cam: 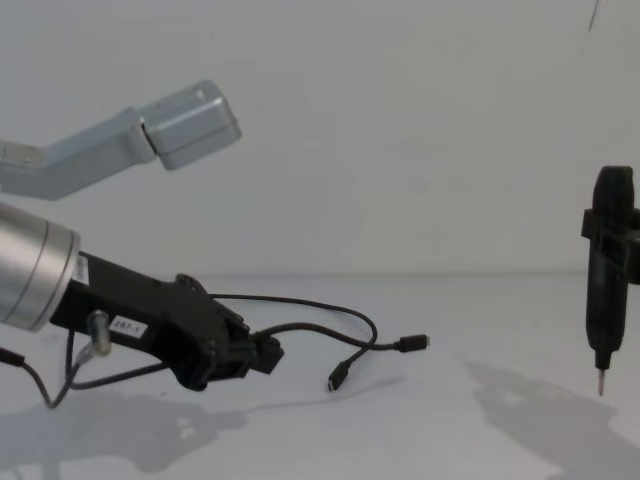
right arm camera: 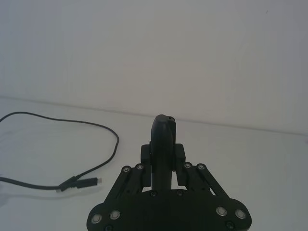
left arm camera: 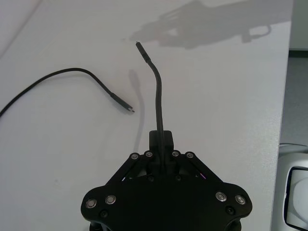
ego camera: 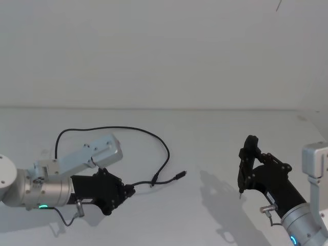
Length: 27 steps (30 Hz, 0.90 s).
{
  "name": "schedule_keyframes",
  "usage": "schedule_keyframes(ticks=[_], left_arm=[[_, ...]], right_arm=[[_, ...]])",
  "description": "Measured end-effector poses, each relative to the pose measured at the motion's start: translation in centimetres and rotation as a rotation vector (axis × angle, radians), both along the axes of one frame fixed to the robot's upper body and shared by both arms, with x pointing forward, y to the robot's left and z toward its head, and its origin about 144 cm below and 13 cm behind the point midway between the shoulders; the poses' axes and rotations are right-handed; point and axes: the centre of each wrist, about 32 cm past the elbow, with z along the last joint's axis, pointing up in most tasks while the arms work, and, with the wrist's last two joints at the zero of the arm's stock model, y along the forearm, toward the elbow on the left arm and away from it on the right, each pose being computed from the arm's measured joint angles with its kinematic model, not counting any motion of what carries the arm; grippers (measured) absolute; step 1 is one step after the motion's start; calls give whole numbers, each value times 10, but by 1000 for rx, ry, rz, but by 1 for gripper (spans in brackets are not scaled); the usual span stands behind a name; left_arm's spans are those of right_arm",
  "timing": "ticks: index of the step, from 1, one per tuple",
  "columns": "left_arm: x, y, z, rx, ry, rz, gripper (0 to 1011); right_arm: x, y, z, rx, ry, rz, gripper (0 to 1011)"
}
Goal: Pick up the data cable with the one hand.
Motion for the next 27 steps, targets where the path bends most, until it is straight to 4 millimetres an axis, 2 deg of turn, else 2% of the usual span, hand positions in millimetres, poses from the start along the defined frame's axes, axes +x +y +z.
schedule_keyframes(ticks=[16, 27], left_arm=[[0, 3, 5, 11, -26, 7, 35], [1, 3, 6, 16, -33, 2, 35]], right_arm=[[0, 3, 3, 28, -5, -1, 279], [6, 22, 22, 149, -12, 11, 279]])
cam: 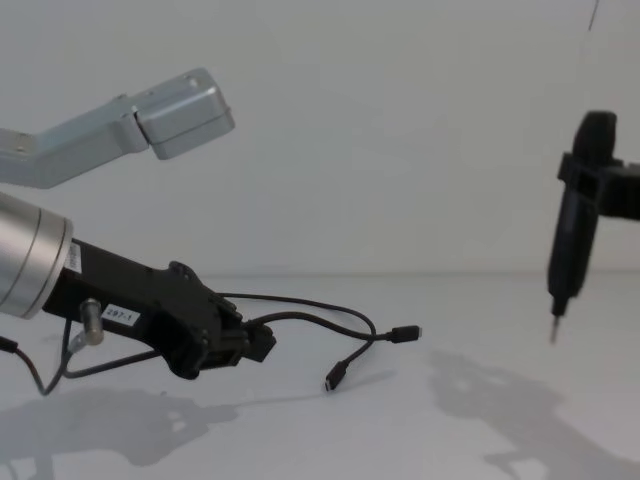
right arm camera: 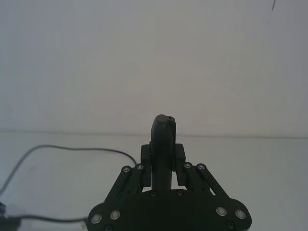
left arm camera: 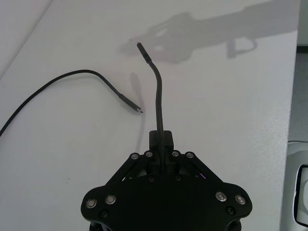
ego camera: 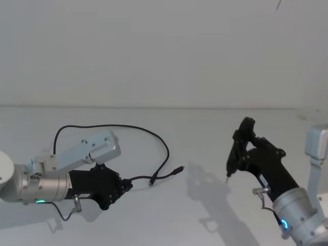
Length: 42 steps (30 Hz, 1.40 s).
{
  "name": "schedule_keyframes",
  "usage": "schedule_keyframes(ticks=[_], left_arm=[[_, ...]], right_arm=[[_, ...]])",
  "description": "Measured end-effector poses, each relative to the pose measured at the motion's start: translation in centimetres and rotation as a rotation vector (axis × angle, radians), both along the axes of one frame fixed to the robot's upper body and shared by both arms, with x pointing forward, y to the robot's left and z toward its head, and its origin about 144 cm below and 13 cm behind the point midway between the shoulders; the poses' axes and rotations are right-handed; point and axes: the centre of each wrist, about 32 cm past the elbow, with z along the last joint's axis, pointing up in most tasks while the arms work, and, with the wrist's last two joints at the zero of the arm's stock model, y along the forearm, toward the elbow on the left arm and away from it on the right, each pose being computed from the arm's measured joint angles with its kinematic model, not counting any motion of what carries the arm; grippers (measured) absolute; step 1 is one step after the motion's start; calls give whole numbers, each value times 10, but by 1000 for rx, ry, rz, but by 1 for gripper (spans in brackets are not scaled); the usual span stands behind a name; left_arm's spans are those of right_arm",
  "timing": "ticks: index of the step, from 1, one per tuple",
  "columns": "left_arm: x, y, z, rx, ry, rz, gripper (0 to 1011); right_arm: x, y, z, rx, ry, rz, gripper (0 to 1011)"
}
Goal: Pick up the data cable with the one hand.
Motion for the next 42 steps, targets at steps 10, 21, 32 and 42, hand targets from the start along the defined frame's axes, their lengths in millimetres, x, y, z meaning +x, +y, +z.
schedule_keyframes(ticks=[10, 21, 32, 42], left_arm=[[0, 0, 0, 1, -2, -2, 35], [1, 0, 0, 2, -3, -3, 35], [1, 0, 0, 3, -3, -3, 35], [1, 0, 0, 3, -4, -3, 35]], right_arm=[[6, 20, 8, 81, 15, 6, 279], [17, 37, 3, 133, 33, 1, 279], [33, 51, -5, 154, 41, -13, 279], [43, 60, -6, 174, 50, -8, 279]])
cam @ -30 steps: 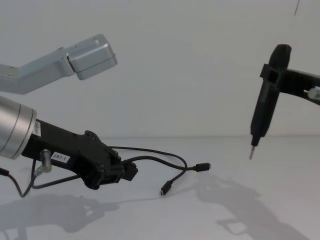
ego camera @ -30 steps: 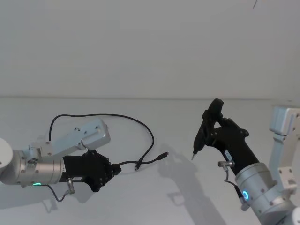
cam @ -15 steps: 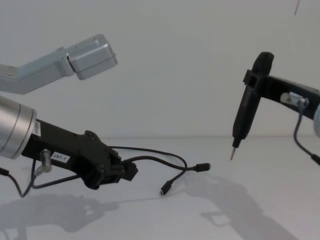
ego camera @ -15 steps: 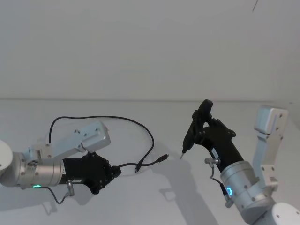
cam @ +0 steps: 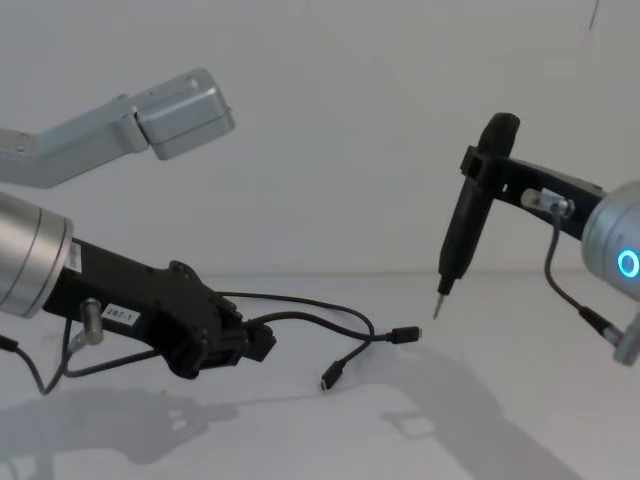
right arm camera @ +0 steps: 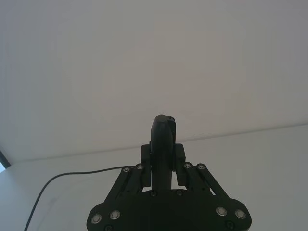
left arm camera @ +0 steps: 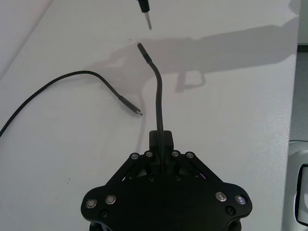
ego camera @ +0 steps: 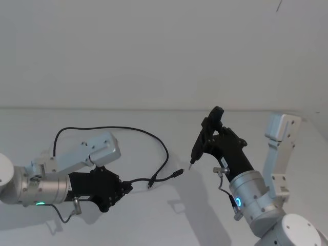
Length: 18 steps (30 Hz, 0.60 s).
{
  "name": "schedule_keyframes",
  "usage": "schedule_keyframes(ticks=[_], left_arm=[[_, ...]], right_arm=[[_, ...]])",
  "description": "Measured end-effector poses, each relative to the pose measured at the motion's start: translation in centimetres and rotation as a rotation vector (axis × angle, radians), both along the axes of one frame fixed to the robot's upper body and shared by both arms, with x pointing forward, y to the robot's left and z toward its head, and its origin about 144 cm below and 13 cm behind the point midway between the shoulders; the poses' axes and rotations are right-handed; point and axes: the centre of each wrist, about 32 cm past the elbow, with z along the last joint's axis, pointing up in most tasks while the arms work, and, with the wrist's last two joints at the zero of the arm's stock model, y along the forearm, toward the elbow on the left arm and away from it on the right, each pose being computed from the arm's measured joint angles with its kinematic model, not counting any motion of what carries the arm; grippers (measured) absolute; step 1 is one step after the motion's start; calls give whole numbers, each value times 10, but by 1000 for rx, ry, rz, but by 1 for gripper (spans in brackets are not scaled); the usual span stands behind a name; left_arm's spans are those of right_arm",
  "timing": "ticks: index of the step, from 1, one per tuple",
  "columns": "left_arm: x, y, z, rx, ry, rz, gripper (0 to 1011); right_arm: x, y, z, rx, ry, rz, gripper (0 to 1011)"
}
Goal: Pick up the data cable with the one hand.
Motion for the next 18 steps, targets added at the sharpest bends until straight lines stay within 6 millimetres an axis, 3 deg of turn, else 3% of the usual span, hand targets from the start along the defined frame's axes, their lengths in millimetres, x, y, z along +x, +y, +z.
schedule_keyframes(ticks=[18], left_arm=[[0, 0, 0, 0, 0, 0, 35]], right_arm=[[5, 8, -2, 13, 23, 26, 279]])
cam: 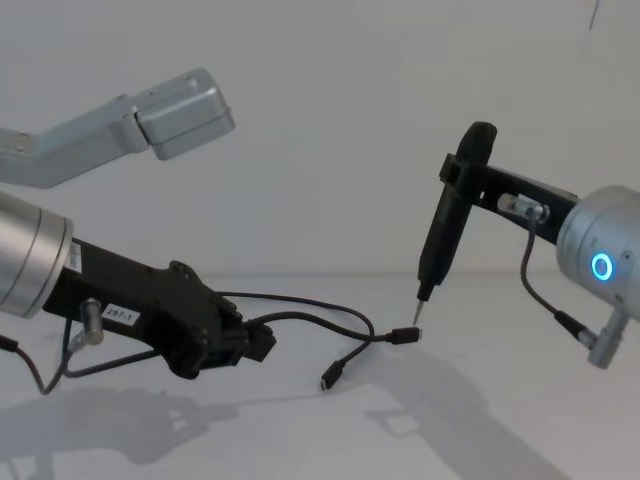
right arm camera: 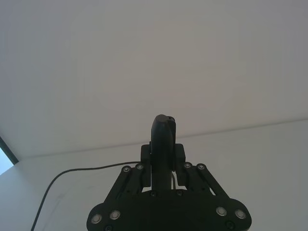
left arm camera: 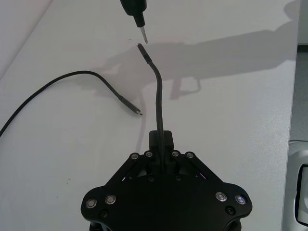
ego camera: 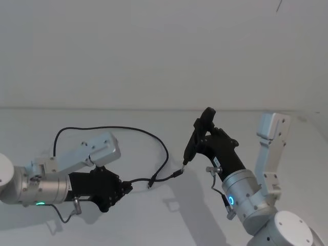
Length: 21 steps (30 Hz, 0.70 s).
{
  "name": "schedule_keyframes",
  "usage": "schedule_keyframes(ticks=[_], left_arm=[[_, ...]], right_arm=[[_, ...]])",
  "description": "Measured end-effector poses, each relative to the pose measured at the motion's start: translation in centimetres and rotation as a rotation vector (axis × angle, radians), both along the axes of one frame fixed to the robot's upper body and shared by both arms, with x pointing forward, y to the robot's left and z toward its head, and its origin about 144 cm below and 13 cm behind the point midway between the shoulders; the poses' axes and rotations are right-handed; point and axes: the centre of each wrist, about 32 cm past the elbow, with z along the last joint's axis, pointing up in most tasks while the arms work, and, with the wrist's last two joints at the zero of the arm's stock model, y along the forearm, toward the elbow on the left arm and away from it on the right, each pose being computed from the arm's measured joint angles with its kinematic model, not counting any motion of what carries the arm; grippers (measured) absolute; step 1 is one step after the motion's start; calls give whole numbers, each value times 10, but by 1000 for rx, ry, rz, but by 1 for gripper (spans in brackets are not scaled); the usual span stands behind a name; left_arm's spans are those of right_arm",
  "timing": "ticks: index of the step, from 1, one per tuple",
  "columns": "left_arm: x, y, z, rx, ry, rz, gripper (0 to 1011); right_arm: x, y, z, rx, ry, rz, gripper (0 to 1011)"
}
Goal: Pick up the data cable with the one hand.
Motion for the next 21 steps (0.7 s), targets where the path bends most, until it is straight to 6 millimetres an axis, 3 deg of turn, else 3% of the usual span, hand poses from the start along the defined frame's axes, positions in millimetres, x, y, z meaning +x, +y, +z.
schedule_keyframes(ticks=[21], left_arm=[[0, 0, 0, 0, 0, 0, 35]], right_arm=[[15, 0, -13, -22, 6, -22, 279]])
